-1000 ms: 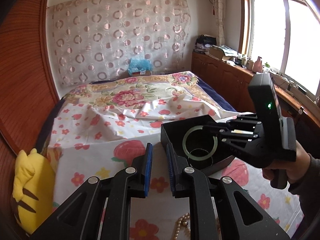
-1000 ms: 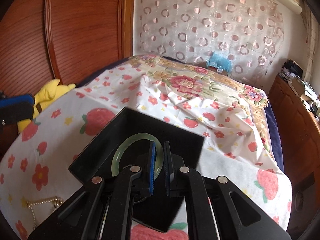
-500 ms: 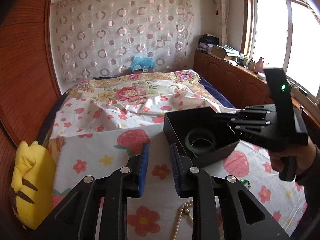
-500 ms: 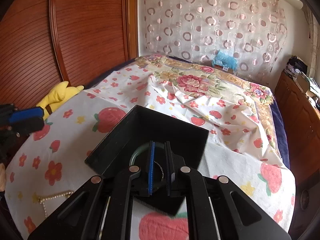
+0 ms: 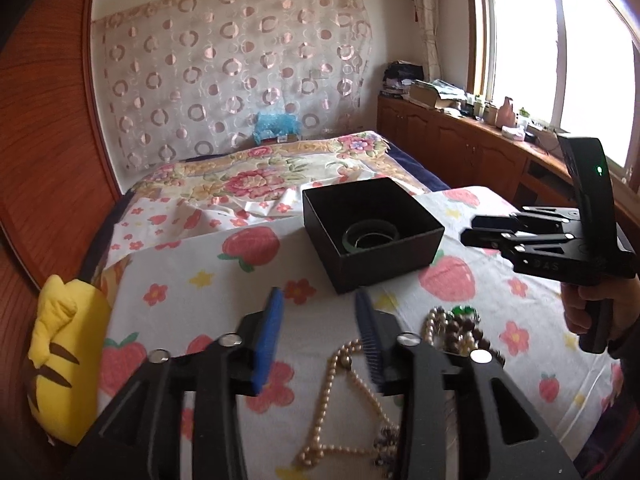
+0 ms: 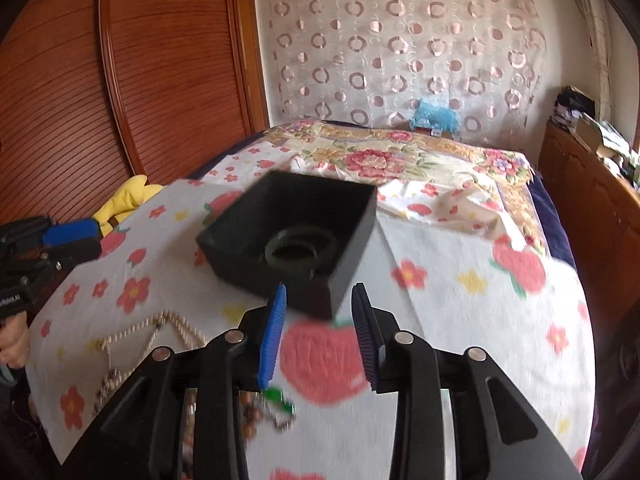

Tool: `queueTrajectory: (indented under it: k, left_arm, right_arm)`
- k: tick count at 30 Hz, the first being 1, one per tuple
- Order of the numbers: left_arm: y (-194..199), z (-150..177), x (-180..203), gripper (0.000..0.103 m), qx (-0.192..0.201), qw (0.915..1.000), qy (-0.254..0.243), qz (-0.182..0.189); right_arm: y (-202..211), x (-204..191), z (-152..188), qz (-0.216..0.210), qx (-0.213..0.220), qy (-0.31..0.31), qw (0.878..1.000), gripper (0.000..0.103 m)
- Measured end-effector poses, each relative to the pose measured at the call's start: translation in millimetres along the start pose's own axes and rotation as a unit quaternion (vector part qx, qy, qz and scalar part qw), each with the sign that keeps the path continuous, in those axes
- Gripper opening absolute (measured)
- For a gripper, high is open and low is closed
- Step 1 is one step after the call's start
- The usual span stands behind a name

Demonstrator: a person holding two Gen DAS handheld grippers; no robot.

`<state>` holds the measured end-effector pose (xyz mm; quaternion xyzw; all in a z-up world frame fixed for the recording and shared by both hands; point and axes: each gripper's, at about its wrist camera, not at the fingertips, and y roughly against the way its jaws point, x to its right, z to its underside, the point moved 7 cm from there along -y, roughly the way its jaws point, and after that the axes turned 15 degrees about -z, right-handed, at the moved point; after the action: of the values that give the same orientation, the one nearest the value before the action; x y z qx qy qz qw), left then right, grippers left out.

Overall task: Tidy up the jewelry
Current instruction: 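Move the left tool to the pearl necklace and close on it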

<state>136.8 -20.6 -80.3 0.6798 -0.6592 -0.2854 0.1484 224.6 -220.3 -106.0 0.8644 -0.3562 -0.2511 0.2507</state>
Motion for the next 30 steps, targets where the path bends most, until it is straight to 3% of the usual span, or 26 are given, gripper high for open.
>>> queueTrajectory:
  k: [3,7,23,30]
  left_arm:
    - [1.8,8.1,0.5,0.047,-0.005,1.0000,0.001,0.003]
    - [2.0,15.5,-1.7,0.075,-0.003,1.0000,0.005,0.002]
    - [-27.7,62.8,-22.2,0.076,-0.069,0.9975,0.001,-0.016]
    - [-40.5,84.2,-19.3,0.076,-0.103,0.9947,-0.001,-0.001]
  right_arm:
    - [4.3,-0.6,16.3,0.004,-0.008,-0.004,1.000,0.037]
    - [9.7,-5.5,35.2,0.009,-0.021,0.003,1.000,0.037]
    - [0.7,-33.1,66.4,-0.012,-0.058,0.003,0.998,0.037]
    - [-8.0,-43.0,69.6,-0.024,-0.071,0.002,0.997,0.037]
